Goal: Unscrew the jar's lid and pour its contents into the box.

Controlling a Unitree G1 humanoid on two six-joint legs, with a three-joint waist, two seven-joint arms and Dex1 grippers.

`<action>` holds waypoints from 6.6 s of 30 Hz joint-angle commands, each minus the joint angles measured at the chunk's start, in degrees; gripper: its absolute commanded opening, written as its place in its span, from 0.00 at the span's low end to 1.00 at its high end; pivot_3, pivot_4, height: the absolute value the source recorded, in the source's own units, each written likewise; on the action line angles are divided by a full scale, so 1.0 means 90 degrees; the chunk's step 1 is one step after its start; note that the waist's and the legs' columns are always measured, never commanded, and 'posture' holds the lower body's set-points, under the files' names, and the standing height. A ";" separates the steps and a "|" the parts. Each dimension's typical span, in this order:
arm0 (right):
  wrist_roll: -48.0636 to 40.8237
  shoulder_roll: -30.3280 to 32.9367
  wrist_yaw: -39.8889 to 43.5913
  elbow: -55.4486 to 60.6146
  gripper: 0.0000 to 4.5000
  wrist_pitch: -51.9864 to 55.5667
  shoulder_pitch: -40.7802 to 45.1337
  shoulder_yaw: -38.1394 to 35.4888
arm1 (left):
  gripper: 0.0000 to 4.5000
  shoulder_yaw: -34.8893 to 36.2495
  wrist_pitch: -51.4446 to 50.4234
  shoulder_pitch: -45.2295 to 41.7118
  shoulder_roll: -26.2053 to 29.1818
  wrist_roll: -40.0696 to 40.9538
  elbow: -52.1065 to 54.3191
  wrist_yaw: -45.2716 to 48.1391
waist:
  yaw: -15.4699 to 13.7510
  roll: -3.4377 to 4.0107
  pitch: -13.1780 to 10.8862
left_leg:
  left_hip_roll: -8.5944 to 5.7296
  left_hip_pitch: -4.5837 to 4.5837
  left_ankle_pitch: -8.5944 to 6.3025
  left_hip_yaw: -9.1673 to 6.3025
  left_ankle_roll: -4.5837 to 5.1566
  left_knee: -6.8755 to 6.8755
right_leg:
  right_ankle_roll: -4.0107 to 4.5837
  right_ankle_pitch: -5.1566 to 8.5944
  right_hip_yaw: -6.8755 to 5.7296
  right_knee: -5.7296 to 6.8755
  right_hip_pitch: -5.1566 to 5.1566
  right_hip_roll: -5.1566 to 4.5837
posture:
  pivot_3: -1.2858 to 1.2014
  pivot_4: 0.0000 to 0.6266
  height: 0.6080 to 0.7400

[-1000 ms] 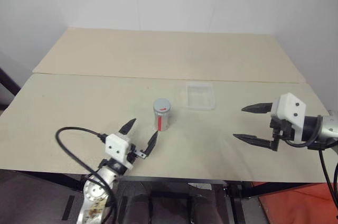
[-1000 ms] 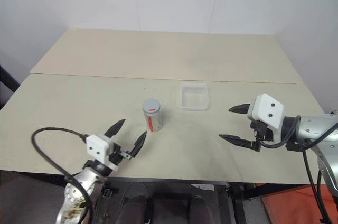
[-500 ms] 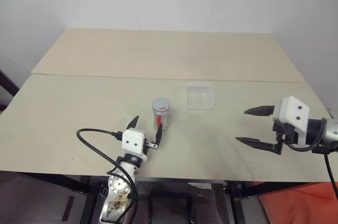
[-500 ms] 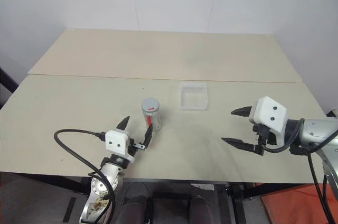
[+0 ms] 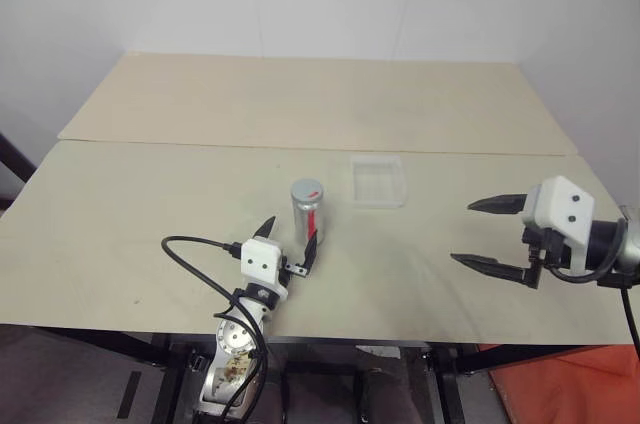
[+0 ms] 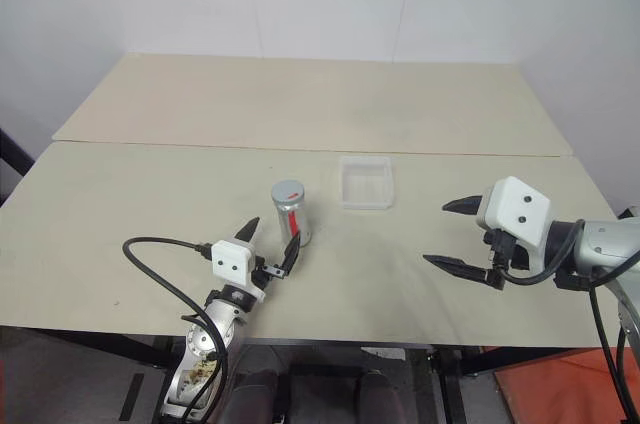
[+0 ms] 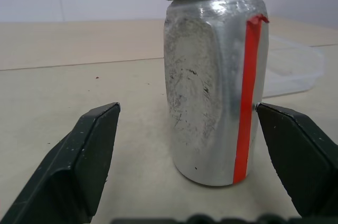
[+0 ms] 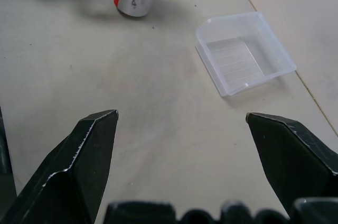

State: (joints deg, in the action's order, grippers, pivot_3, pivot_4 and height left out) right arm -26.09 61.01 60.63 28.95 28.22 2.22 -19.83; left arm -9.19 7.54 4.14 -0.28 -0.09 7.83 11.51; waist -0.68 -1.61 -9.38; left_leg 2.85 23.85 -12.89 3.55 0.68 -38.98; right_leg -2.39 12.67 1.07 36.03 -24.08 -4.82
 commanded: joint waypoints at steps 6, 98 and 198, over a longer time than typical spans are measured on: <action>-0.0089 -0.0072 -0.0180 0.0225 1.00 0.0018 -0.0097 -0.0287 | 1.00 -0.0412 0.0053 0.0172 0.0111 0.0163 0.0357 0.0387 | 0.0001 0.0000 0.0000 | 0.0000 0.0000 0.0000 0.0000 0.0000 0.0000 | -0.0001 0.0001 0.0000 0.0000 0.0000 0.0000 | 0.52 0.24 1.00; 0.0214 -0.0397 -0.0638 0.0353 1.00 0.0060 -0.0209 -0.0148 | 1.00 -0.0587 0.0129 -0.0666 -0.0157 -0.0673 -0.0370 -0.0559 | -0.0001 0.0000 0.0000 | -0.0001 0.0002 0.0000 -0.0002 0.0000 0.0001 | -0.0006 -0.0001 0.0000 -0.0003 -0.0001 0.0000 | 0.52 0.24 1.00; 0.0026 -0.4781 -0.4535 0.0515 1.00 0.2622 0.3918 0.3560 | 0.43 0.1049 -0.0694 -0.3050 0.2583 0.2729 -0.0802 0.5122 | 0.0153 0.0002 -0.0001 | 0.0011 0.0034 0.0001 -0.0017 0.0001 0.0004 | 0.0022 -0.0016 -0.0016 0.0004 -0.0030 0.0011 | 0.52 0.24 1.00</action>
State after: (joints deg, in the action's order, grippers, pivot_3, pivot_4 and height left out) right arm -26.02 18.49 20.22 32.57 51.86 37.29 12.75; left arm -0.17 -0.18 -22.58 23.10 24.52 -0.99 57.75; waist 0.70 -1.59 -9.38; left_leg 2.95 24.16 -12.88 3.39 0.69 -38.94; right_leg -2.19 12.53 0.93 36.06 -24.34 -4.72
